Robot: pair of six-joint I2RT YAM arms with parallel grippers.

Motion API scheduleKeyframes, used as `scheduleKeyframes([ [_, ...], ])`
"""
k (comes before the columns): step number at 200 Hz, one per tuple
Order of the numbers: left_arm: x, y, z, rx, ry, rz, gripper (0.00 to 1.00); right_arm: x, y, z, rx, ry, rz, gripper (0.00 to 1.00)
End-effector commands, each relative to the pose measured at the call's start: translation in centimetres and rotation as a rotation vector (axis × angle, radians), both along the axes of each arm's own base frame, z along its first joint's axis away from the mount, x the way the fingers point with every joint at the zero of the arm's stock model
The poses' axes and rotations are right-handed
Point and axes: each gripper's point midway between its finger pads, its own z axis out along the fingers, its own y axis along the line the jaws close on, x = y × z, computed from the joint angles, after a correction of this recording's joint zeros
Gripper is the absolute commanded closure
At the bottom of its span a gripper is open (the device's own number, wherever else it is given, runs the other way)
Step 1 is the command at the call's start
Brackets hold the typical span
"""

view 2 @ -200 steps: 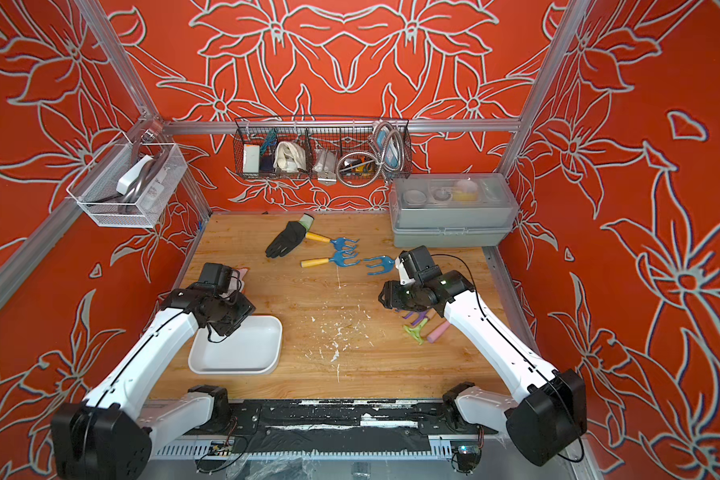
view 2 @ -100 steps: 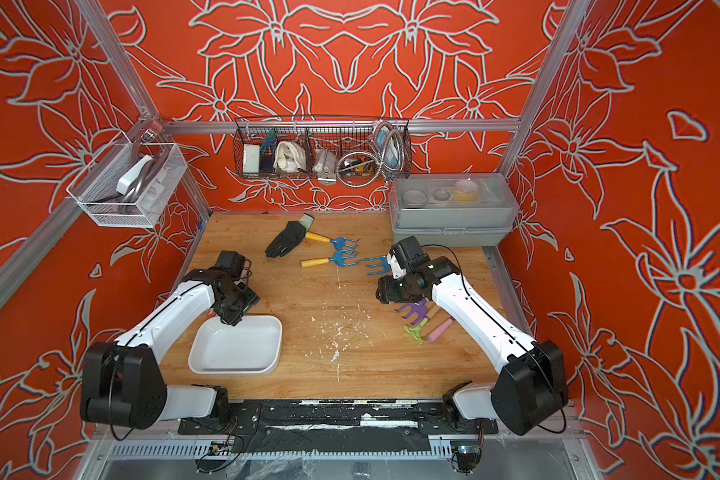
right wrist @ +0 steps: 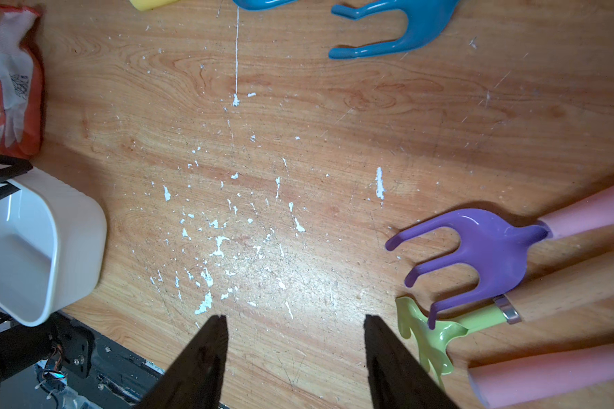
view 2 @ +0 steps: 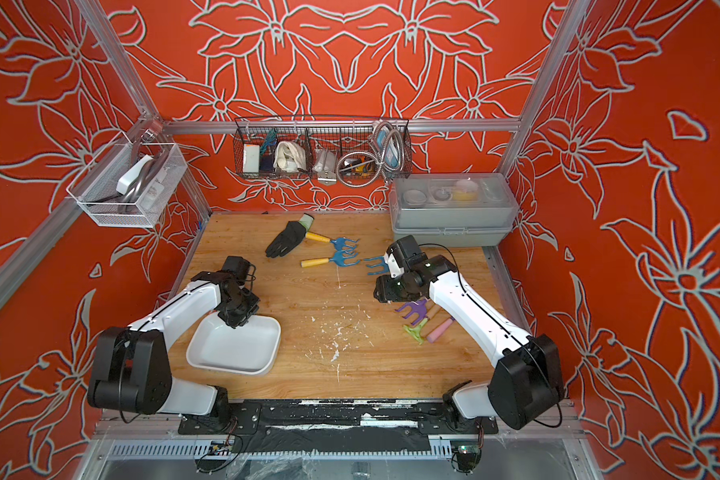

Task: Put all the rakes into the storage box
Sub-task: Pick up the storage box at the center of the board.

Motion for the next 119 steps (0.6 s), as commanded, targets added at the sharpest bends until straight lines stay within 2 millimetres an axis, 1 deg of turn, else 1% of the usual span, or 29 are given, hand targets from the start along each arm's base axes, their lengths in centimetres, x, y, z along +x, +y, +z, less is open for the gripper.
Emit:
scheduleKeyframes([
  [1,-0.1,-0.7,-0.5,-0.027,0.014,-0.021,0.86,-0.4,0.0,-0.5,-0.005,0.016,0.0,0.38],
  [15,0.0,-1.0,-0.3,-0.043,0.005,-0.027,0.94,-0.5,-0.3,-0.5,-0.015,0.013,-0.002,0.38],
  [23,0.1,-1.2,0.1,-0.05,-0.006,-0.033,1.0,-0.5,-0.4,-0.4,-0.02,0.008,-0.002,0.38],
  [50,0.6,-2.1,2.0,-0.062,-0.052,-0.059,1.0,-0.6,-1.0,-0.3,-0.045,-0.001,-0.009,0.38],
  [80,0.5,-4.0,4.5,-0.082,-0.102,-0.117,1.0,-0.7,-1.8,0.1,-0.078,-0.018,-0.014,0.39],
  [102,0.0,-6.3,6.1,-0.121,-0.141,-0.184,1.0,-0.6,-2.8,0.4,-0.105,-0.031,-0.035,0.41],
  [119,-0.2,-8.8,6.7,-0.154,-0.166,-0.282,1.0,-0.3,-3.9,0.7,-0.121,-0.048,-0.071,0.46],
])
